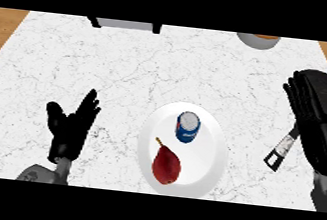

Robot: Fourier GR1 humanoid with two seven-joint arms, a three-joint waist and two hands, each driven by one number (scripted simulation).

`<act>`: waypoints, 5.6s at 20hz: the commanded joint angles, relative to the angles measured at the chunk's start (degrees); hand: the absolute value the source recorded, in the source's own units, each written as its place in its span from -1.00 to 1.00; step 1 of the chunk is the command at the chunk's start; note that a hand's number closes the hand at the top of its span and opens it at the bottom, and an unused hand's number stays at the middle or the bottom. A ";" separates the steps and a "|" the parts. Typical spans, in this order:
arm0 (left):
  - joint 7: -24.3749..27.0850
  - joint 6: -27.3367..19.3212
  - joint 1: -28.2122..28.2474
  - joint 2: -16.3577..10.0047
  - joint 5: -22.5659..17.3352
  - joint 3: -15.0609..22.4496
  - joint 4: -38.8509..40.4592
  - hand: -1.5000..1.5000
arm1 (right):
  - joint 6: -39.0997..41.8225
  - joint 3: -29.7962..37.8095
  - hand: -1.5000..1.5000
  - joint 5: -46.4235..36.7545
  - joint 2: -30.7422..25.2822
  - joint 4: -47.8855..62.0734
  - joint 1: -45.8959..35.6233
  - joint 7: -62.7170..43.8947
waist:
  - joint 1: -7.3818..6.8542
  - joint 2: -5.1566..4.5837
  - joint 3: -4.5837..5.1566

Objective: Pick the can from the plate and place it in the pan

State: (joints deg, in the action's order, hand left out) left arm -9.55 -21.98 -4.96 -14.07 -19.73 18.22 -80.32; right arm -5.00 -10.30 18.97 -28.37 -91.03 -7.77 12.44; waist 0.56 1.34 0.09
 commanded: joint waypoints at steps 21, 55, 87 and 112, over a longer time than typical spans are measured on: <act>4.72 0.47 8.32 0.84 -2.98 -7.11 -2.84 0.00 | -40.91 -28.36 -1.00 -68.21 20.99 -6.99 15.06 -31.47 | 0.10 -1.10 0.13; 7.29 4.06 7.65 3.48 -0.50 -9.63 1.45 0.00 | 32.84 -8.87 -1.00 -58.42 27.75 15.41 -25.26 -70.26 | -0.65 -1.31 -0.08; 1.74 8.62 9.07 5.89 3.46 -15.49 -3.44 0.00 | 13.78 -13.19 1.00 -72.31 28.34 25.85 -19.11 -47.83 | -0.79 -1.31 -0.09; 2.30 7.96 6.52 7.35 4.98 -13.12 -1.64 0.00 | -21.54 5.11 1.00 -94.26 17.32 63.46 -56.59 -82.06 | -2.53 -1.89 -0.08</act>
State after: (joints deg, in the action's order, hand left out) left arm -6.35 -13.88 2.52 -6.34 -14.13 6.28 -81.79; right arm -20.85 -5.46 -72.00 -11.64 -29.22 -62.36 -60.15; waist -2.97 -0.80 0.04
